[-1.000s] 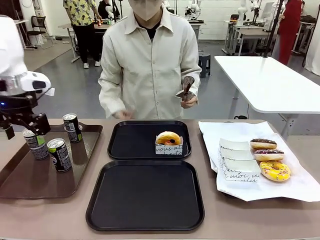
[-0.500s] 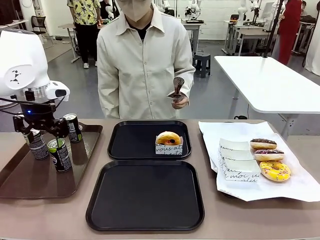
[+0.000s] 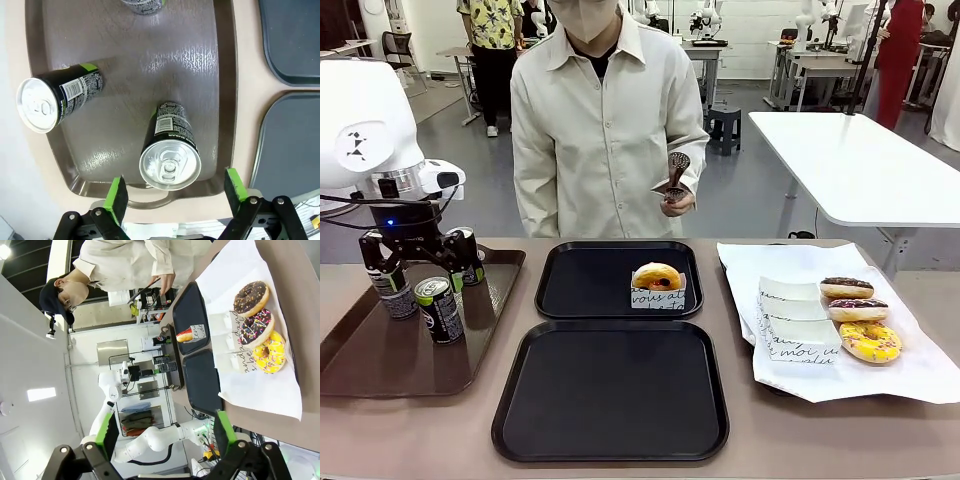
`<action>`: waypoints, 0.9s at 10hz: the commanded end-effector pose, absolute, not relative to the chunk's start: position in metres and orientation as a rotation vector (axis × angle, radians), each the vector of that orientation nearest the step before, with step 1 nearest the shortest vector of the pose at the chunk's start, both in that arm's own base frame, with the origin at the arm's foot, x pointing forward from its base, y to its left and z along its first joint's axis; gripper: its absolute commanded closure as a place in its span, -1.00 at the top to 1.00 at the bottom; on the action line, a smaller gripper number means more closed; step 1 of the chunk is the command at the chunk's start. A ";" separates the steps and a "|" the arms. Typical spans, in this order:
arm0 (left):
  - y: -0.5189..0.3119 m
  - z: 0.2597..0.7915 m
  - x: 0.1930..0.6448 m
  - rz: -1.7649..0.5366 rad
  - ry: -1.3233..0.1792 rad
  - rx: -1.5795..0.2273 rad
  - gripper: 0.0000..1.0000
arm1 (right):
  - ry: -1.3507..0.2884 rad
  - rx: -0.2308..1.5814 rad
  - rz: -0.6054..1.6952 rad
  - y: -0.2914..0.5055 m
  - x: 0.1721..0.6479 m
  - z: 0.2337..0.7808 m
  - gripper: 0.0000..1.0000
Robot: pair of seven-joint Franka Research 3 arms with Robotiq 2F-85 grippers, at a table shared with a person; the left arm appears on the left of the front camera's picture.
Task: Set up donuts and drinks on trays.
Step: Pick up one Pepsi coke and place it on the Flat Tray.
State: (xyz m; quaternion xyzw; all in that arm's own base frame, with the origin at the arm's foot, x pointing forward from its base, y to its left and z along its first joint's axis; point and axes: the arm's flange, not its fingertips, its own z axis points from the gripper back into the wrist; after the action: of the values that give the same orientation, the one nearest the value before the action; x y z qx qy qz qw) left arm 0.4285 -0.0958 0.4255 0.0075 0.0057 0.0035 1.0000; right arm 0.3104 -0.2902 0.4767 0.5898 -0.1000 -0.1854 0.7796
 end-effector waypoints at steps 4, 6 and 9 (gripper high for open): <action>-0.093 0.411 0.430 0.009 -0.046 -0.053 1.00 | -0.223 1.290 -0.400 -0.291 0.311 0.476 1.00; -0.092 0.400 0.431 -0.012 -0.064 -0.035 1.00 | -0.223 1.290 -0.400 -0.291 0.311 0.476 1.00; -0.092 0.388 0.434 -0.053 -0.031 -0.082 1.00 | -0.223 1.290 -0.400 -0.291 0.311 0.476 1.00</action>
State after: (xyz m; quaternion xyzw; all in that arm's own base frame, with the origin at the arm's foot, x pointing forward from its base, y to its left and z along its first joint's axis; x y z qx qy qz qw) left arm 0.4320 -0.0931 0.3906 -0.0138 -0.0180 -0.0136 0.9996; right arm 0.3105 -0.2902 0.4767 0.5898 -0.1000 -0.1854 0.7796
